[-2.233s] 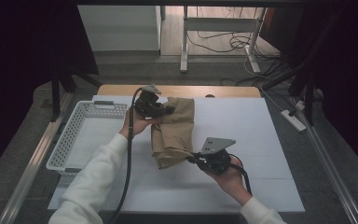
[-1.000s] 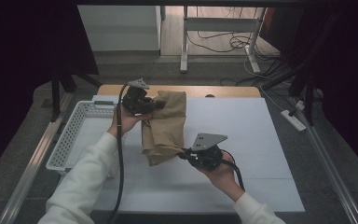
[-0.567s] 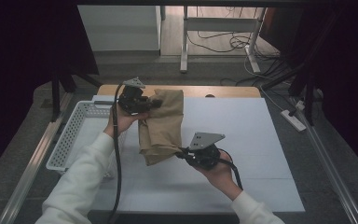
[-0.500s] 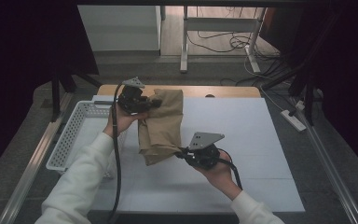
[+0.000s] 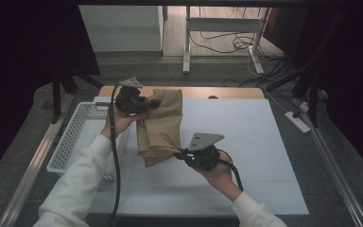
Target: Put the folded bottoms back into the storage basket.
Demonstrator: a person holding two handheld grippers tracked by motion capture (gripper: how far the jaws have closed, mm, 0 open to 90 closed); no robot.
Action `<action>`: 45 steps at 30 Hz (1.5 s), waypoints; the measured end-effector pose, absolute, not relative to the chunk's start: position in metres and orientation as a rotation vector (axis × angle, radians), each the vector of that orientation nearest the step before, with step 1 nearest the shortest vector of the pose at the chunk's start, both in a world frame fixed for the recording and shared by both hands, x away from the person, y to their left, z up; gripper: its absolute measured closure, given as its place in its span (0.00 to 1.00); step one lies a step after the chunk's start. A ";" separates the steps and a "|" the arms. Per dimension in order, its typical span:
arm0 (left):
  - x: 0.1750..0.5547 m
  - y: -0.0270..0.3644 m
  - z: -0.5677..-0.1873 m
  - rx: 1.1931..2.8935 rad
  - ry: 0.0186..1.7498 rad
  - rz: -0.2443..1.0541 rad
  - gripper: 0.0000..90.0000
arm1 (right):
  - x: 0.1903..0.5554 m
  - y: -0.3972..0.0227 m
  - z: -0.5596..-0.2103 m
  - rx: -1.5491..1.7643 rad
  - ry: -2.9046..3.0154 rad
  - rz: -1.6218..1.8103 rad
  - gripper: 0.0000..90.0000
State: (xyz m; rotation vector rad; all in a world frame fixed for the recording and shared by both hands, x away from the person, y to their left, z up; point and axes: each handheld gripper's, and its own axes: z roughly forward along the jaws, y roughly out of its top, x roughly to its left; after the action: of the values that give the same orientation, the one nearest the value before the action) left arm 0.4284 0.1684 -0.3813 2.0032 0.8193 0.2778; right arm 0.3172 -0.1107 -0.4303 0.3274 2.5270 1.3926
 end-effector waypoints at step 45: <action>0.417 0.206 -0.370 1.972 0.862 0.321 0.84 | 0.320 -0.077 -0.427 0.257 2.544 1.425 0.94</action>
State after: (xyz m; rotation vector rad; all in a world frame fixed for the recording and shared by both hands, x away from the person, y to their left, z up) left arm 0.4166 0.2058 -0.3703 1.9720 0.8622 0.3207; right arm 0.3201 -0.0772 -0.4266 0.2575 2.5443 1.4252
